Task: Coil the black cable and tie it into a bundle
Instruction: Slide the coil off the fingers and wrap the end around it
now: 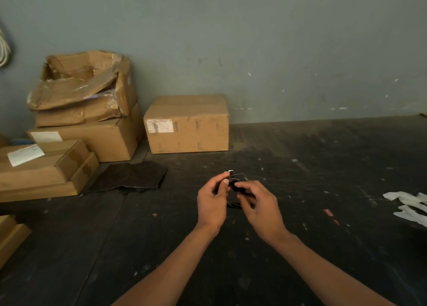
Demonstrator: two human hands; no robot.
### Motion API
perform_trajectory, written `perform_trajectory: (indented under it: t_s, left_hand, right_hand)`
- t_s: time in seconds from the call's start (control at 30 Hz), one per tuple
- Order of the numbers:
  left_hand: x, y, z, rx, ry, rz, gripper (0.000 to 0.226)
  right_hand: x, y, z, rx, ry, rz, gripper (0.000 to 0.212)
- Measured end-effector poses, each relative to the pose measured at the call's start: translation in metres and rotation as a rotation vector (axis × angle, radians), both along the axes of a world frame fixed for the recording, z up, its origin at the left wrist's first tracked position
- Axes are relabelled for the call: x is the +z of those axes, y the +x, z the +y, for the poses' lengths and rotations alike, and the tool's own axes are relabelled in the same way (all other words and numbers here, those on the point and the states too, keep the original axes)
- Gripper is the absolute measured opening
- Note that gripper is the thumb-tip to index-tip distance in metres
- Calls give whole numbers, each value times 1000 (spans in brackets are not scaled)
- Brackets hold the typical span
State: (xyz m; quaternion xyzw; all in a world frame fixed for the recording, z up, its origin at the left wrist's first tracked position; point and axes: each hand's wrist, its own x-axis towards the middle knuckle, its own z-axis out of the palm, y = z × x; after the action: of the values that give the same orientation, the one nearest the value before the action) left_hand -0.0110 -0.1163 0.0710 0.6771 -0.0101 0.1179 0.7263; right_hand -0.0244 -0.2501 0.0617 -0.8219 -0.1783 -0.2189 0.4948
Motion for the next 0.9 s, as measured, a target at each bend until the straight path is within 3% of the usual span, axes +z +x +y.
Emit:
perform_trajectory:
  t_s: [0.4,0.67,0.9]
  left_hand:
    - [-5,-3,7,-131,53,-70,34]
    - [-10,-3,12,-183,157,-71,29]
    - [-4,-5,18,-201,204,-121,24]
  right_hand:
    - [26,7,-11,-162,-277,-171,17]
    - [44,18,-14,46,17,337,10]
    - [56,17,-19,88,124,491,11]
